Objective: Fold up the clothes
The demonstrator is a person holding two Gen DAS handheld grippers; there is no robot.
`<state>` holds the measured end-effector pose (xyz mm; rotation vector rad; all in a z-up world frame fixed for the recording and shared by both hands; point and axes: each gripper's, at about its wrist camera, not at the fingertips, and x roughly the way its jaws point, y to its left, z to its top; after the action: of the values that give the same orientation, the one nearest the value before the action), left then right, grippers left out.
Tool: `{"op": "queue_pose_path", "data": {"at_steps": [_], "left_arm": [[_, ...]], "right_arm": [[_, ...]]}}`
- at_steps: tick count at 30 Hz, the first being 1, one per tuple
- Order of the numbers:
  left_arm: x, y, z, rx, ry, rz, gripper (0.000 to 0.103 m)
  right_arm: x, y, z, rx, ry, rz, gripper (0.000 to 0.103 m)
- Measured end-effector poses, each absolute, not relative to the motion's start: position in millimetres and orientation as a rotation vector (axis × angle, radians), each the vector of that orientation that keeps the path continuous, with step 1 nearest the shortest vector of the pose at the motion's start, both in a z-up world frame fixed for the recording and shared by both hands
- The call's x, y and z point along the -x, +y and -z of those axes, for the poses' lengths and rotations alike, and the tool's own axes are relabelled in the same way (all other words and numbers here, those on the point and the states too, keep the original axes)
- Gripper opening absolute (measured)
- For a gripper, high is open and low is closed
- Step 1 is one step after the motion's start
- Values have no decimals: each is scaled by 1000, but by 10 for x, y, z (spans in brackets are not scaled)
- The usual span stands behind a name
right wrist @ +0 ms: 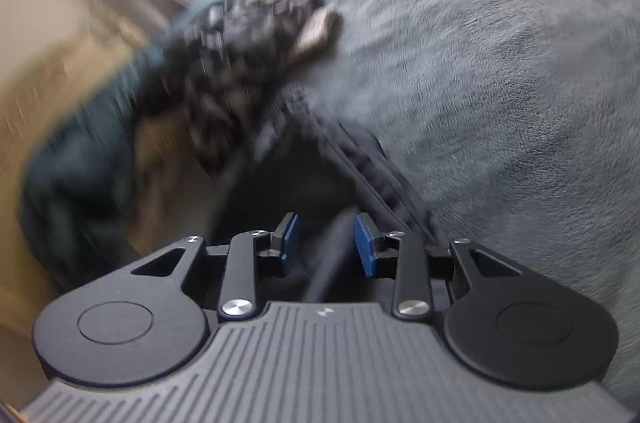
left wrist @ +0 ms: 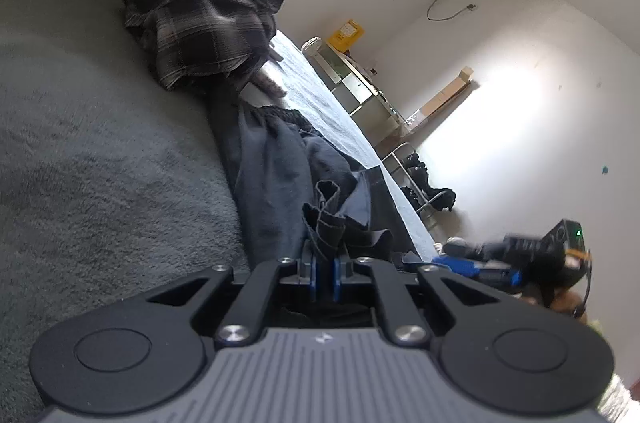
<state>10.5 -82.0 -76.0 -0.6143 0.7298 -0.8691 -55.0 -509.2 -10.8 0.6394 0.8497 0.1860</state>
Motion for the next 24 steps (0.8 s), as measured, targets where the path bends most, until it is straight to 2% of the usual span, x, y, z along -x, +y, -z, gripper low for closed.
{"op": "queue_pose_path", "data": {"at_steps": [11,21,22,24], "left_arm": [[-151,-730,938,690,724,880,10],[-155,-683,1028,713,696,891,11],[-160,-685,1036,716,696,888,11],[-163,-686,1033,718,691,894,11]], "right_arm": [[182,-4808,219,-424,1012,-197,28],[79,-4923,273,-504,1069,-152,30],[74,-4935,282,-508,1070,-149,29],[85,-4914,273,-480,1058,-148,17]]}}
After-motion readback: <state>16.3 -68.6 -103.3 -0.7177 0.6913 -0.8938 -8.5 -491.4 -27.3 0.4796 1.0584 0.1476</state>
